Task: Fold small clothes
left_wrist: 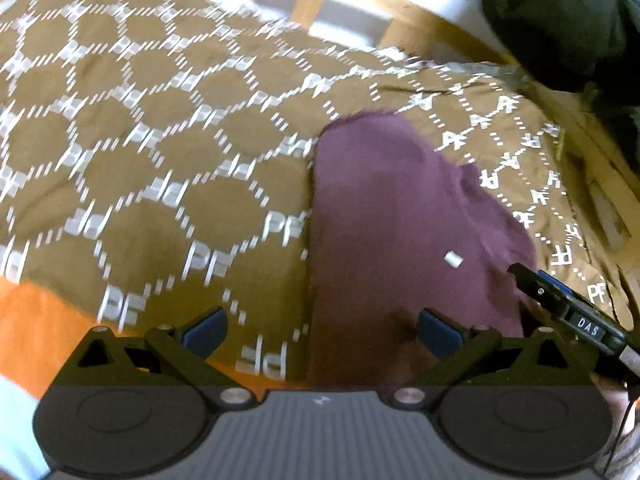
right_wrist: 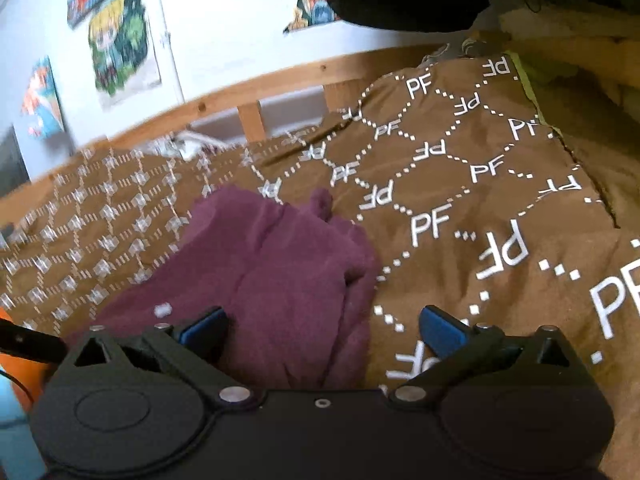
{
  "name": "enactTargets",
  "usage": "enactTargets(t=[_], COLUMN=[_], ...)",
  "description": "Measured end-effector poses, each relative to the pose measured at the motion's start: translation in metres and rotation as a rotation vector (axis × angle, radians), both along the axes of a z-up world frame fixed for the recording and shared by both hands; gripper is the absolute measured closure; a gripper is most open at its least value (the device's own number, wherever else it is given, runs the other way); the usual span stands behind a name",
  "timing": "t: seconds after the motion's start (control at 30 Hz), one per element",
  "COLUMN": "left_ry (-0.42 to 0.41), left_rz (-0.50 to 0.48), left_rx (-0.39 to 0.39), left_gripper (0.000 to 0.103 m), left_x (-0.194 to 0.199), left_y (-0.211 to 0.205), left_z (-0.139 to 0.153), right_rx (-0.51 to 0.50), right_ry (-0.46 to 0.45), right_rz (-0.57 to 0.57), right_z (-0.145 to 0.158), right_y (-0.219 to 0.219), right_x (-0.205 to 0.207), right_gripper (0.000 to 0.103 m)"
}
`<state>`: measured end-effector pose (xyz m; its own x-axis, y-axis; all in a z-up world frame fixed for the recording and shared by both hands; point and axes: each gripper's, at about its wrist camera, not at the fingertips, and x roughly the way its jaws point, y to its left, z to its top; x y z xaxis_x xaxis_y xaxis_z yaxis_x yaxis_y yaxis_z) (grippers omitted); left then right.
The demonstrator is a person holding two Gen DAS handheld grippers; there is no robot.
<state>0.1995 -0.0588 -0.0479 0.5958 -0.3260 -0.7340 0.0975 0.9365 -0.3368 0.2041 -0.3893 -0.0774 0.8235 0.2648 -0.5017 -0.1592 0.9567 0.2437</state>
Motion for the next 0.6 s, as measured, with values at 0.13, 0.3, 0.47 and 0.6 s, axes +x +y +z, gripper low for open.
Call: enactTargets(t=[0.13,0.3,0.47,0.6], left_ry=[-0.006,0.104,0.228,0.228], left_rz=[-0.075,-0.06,0.047,0.042], left_rx=[0.007,-0.089,-0.257,-0.254], left_gripper=[0.0,0.0,0.0,0.001], left_x=[0.019,0.045,0.067,0.079], left_y=[-0.006,0.001,0.022,0.023], left_z=[-0.001,-0.017,-0.04,-0.041], right_rx=[0.094,0.119,0.133,0.14], right_ry=[0.007,0.026,0.035,0.045], right_rz=[-0.002,-0.024,-0.044,-0.043], right_z=[0.001,-0.004,-0.007,-0.009], right_y=[-0.005,-0.006,-0.008,-0.009], right_x=[0.009,0.017,0.018,0.019], right_gripper=[0.01,0.025,0.034,0.042])
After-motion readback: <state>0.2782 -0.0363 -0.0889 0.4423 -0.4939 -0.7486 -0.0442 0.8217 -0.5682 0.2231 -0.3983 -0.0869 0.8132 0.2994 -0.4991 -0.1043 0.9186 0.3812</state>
